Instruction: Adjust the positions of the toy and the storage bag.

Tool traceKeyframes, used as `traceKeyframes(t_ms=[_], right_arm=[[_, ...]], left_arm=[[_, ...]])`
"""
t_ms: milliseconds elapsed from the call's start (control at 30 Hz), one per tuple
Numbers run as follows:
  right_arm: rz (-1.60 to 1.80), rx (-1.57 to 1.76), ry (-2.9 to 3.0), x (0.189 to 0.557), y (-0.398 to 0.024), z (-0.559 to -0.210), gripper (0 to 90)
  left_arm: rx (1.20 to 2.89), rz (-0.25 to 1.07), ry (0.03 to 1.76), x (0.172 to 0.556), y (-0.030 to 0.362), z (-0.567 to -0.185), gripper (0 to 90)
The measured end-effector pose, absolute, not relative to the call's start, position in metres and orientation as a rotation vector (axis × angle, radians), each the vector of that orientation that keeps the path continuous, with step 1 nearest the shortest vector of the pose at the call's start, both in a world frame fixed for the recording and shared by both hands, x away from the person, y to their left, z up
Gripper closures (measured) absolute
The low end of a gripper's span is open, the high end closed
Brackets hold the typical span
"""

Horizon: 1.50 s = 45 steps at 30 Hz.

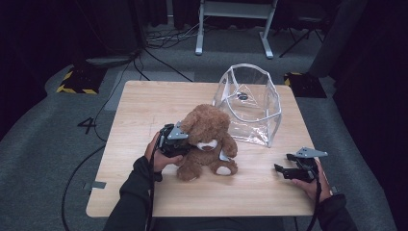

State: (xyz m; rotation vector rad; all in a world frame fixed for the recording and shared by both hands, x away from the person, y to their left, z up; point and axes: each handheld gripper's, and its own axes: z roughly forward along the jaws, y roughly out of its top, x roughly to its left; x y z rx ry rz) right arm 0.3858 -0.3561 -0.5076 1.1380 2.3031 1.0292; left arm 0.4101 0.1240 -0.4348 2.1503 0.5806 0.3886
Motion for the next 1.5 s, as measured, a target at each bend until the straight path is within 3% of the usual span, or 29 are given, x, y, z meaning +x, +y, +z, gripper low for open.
traceKeyframes(t_ms=[700,1233,1500], right_arm=[[1.030,1.136,2.304,0.386,-0.356,-0.508,23.3],[1.086,1.076,2.356,0.386,-0.358,-0.503,22.0],[1.181,0.913,2.318,0.380,-0.345,-0.455,29.5]], left_arm=[[1.967,0.498,0.921,0.392,0.211,-0.446,65.3],[1.897,0.499,1.032,0.370,0.240,-0.454,64.9],[1.891,0.501,1.054,0.366,0.241,-0.456,64.8]])
